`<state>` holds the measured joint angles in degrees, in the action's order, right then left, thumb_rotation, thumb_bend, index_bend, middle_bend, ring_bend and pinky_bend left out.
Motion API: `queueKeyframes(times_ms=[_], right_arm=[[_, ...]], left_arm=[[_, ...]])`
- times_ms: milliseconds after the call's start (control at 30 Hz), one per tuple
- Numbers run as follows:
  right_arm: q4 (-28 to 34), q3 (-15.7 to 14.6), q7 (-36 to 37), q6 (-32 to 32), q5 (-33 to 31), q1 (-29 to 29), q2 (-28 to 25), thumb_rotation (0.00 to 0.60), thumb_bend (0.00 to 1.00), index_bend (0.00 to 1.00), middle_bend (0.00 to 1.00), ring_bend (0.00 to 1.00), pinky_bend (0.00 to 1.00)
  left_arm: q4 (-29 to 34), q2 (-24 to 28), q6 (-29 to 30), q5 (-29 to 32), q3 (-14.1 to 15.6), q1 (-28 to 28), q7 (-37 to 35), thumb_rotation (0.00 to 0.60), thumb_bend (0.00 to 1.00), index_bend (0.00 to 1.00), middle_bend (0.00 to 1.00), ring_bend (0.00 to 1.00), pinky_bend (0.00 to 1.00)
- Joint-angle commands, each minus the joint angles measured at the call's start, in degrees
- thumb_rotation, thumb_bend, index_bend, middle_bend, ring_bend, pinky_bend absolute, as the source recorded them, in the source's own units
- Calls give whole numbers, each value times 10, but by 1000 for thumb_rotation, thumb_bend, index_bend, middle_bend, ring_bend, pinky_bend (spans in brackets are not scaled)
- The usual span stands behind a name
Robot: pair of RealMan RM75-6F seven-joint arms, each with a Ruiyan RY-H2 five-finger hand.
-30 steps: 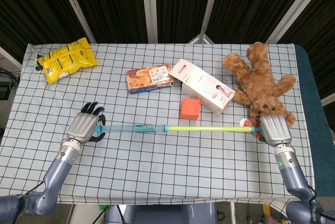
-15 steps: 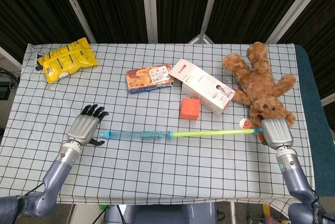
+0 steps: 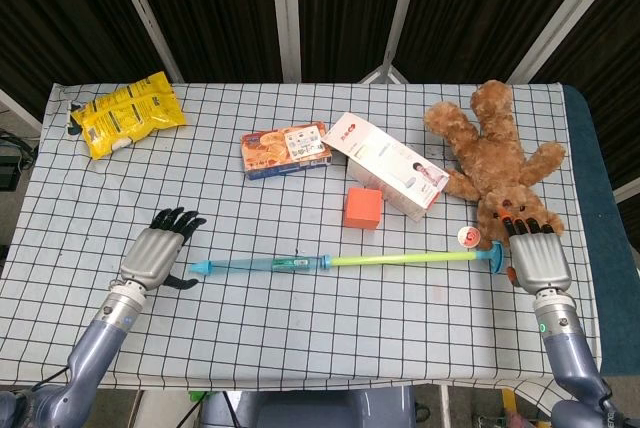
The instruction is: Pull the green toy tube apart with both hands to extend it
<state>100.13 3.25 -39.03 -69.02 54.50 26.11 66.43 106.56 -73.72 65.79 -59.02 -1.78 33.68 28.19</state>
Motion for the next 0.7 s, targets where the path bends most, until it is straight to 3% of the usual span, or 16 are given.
queueKeyframes(times_ms=[33, 233, 367, 500, 700], right_arm=[[16, -2, 37, -25, 27, -22, -11, 600, 336, 0, 20, 55, 161], [20, -21, 136, -71, 121, -65, -20, 600, 332, 0, 0, 5, 103], [5, -44, 225, -138, 212, -113, -14, 600, 332, 0, 0, 0, 62], [-38, -60, 269, -217, 286, -155, -5, 600, 332, 0, 0, 0, 29], [-86, -74, 313, -289, 327, -205, -5, 600, 332, 0, 0, 0, 21]], left_arm=[[18, 34, 38, -56, 19, -37, -49, 600, 85, 114, 41, 0, 0], [11, 80, 111, -165, 59, -99, -120, 600, 86, 95, 15, 0, 0], [-2, 104, 170, -222, 100, -156, -166, 600, 90, 71, 0, 0, 0], [-44, 107, 235, -270, 123, -207, -198, 600, 90, 37, 0, 0, 0], [-126, 97, 321, -295, 113, -262, -247, 600, 90, 28, 0, 0, 0]])
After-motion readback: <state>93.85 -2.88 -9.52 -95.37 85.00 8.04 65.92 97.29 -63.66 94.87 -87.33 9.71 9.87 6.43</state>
